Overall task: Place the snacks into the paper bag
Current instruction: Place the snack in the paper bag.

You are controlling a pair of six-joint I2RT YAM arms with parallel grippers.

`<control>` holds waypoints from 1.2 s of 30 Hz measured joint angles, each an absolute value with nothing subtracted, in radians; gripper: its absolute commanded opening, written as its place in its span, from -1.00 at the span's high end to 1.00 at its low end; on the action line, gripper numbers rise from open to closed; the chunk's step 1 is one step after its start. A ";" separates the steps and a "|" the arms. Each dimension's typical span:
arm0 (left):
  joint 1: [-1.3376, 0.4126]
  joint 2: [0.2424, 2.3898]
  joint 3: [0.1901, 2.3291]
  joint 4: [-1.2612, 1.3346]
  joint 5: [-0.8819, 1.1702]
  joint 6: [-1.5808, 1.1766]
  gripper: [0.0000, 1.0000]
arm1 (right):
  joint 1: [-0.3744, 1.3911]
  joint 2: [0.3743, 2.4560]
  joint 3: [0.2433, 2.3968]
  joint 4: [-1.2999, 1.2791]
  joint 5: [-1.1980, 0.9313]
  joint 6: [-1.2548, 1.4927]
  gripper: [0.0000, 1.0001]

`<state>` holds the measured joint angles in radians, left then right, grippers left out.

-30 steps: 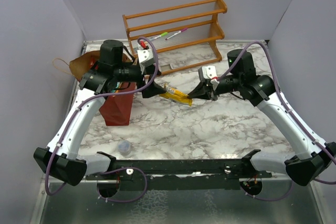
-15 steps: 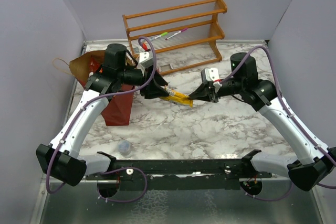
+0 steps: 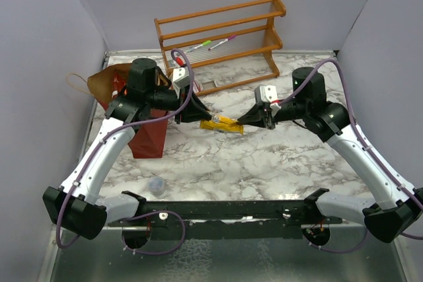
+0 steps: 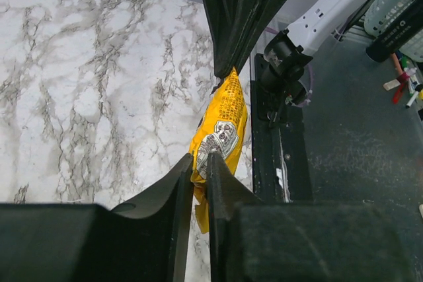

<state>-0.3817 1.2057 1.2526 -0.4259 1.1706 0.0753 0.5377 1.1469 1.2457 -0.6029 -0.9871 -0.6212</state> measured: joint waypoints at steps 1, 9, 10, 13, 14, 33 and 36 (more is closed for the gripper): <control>-0.382 1.202 1.253 -0.426 1.171 0.075 0.87 | 0.538 1.145 1.243 -0.599 -0.987 -0.620 0.98; -0.382 1.175 1.252 -0.419 1.171 0.068 1.00 | 0.538 1.126 1.207 -0.558 -0.971 -0.601 0.66; -0.382 1.168 1.251 -0.419 1.171 0.068 1.00 | 0.538 1.122 1.200 -0.553 -0.967 -0.599 0.60; -0.381 1.150 1.247 -0.421 1.171 0.069 1.00 | 0.538 1.109 1.176 -0.545 -0.948 -0.596 0.27; -0.381 1.144 1.247 -0.421 1.171 0.070 1.00 | 0.538 1.104 1.168 -0.543 -0.940 -0.595 0.13; -0.314 0.976 1.352 -0.685 0.902 0.337 1.00 | 0.529 0.979 0.953 -0.459 -0.727 -0.596 -0.67; -0.290 0.929 1.382 -0.717 0.825 0.367 1.00 | 0.529 0.988 0.913 -0.442 -0.696 -0.596 -0.67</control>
<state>-0.2897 0.9287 1.3819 -0.7170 0.8249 0.3672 0.5285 0.9882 0.9127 -0.4416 -0.6960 -0.5957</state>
